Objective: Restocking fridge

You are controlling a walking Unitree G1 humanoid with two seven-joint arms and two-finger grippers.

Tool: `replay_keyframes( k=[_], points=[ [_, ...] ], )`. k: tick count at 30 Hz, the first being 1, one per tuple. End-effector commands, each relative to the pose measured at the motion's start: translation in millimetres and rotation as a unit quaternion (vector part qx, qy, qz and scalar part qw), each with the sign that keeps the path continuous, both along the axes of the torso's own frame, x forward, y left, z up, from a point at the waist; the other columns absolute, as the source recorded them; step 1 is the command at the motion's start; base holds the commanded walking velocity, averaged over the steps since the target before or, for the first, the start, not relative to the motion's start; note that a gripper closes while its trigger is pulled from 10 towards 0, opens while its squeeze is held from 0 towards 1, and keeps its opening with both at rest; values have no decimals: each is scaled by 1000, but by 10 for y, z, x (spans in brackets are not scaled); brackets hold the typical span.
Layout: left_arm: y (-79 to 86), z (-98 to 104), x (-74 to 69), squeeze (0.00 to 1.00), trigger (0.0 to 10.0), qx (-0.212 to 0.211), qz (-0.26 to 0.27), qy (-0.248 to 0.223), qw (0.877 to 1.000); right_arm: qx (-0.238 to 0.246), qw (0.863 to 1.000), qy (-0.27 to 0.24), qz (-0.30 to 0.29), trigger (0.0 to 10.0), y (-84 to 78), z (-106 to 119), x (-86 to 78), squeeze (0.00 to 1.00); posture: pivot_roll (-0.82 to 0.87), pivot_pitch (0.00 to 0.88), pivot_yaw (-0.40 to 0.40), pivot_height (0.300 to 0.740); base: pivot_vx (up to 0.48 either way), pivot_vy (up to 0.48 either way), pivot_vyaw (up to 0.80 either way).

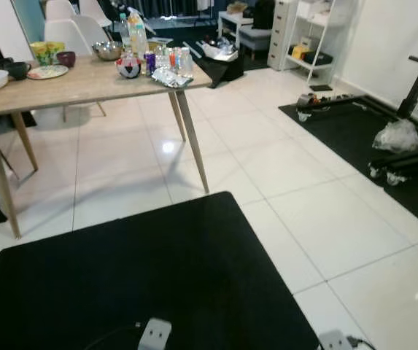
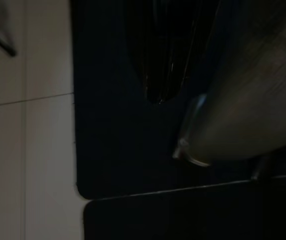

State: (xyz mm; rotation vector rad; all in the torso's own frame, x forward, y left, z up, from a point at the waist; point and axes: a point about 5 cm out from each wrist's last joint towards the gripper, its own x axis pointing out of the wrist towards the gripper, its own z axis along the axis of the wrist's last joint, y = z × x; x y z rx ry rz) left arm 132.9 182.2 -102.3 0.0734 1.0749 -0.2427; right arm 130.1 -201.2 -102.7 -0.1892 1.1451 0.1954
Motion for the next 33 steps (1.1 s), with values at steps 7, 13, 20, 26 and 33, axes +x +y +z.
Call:
replay_keyframes(
  k=[7,13,20,26,33],
  points=[
    [-23,-32,-79,0,10000,0,-8,19,1000,-28,999,7,-23,10000,-158,8,-46,0,32,0,-33,738,340,0,343],
    [34,-24,-75,0,10000,3,-5,19,1000,-31,999,1,-41,10000,-180,15,-33,0,14,0,-11,738,341,0,642],
    [98,-9,-49,0,10000,5,18,14,1000,-35,998,18,-44,10000,-166,-28,-162,0,44,0,-23,738,343,0,0],
    [70,3,2,0,10000,0,28,7,1000,-45,997,21,-51,10000,-246,-12,-157,0,39,0,-23,738,342,0,0],
    [26,-6,-1,0,10000,0,36,6,999,-52,997,0,-54,10000,-279,54,40,0,78,0,-47,738,341,0,0]
  ],
)
